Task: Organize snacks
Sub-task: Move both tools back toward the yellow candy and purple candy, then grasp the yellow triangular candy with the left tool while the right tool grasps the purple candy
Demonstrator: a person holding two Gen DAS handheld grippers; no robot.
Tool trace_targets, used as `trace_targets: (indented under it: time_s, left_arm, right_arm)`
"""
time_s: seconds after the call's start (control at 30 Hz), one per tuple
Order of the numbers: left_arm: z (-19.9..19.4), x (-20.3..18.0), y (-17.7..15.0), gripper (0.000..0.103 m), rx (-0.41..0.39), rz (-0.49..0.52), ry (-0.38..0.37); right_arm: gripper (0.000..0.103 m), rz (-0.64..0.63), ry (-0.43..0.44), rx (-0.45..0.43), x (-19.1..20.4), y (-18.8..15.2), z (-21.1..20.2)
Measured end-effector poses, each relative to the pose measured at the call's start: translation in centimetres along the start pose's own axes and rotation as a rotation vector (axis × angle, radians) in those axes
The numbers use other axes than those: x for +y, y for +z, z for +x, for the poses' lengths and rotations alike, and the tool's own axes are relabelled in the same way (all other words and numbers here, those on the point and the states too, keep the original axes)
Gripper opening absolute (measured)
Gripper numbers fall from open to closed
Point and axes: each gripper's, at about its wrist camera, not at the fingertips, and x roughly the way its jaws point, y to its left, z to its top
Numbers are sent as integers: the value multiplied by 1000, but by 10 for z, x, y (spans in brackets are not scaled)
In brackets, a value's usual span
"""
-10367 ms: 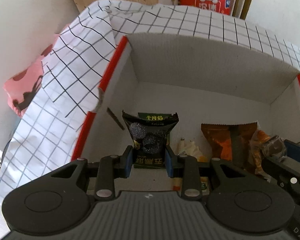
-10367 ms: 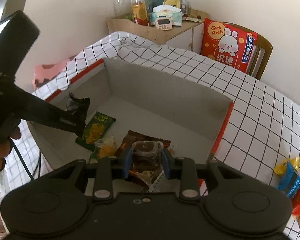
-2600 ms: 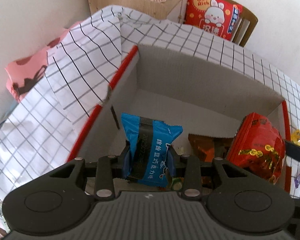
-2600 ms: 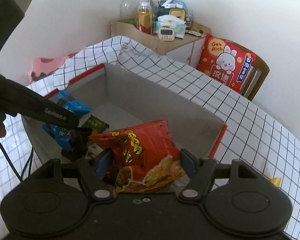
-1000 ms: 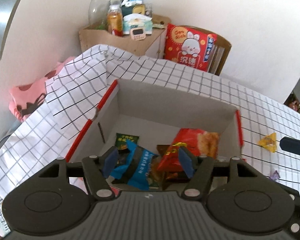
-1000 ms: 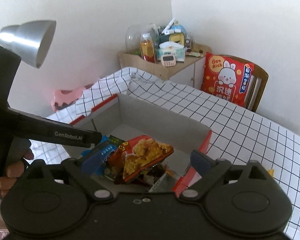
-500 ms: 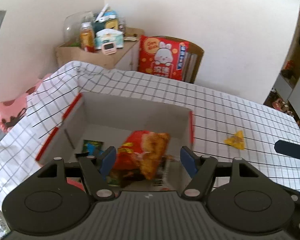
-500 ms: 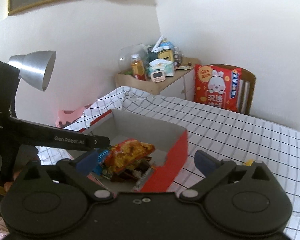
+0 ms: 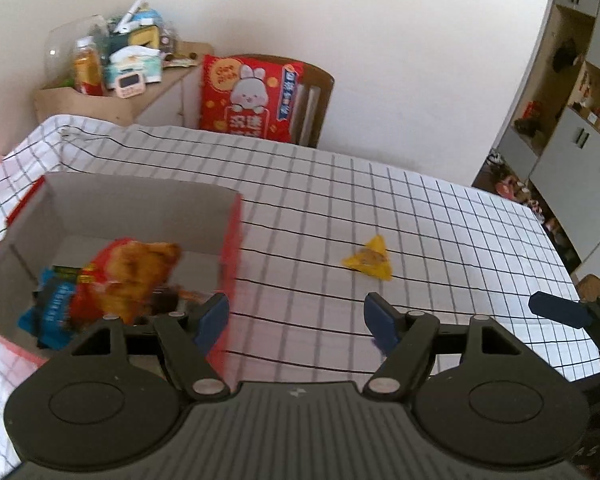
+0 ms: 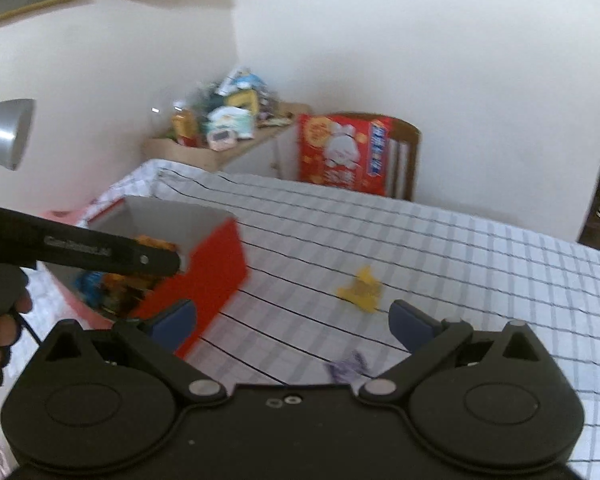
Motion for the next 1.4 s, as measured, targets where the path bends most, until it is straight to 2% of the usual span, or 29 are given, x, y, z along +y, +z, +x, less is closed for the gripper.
trace_targets:
  time_s: [0.13, 0.23, 0.47, 0.7, 0.93, 1.17, 1.4]
  left_arm:
    - [17, -24, 2, 74, 22, 26, 7]
    - [35, -37, 4, 74, 67, 46, 0]
    - [84, -62, 17, 74, 210, 67, -20]
    - [135, -77, 30, 74, 319, 35, 10]
    - [172, -85, 46, 74, 333, -17, 38]
    - [203, -83, 59, 74, 330, -95, 55]
    - [235, -82, 59, 73, 379, -98, 47]
  right_arm:
    - [103, -10, -32, 36, -18, -11, 7]
    - [102, -23, -32, 60, -28, -16, 12]
    - [98, -85, 32, 154, -53, -23, 34]
    - [86, -124, 106, 228, -64, -30, 63]
    - [80, -120, 156, 272, -69, -34, 95]
    - [75, -144, 176, 276, -63, -34, 113]
    - [71, -127, 200, 267, -62, -26, 124]
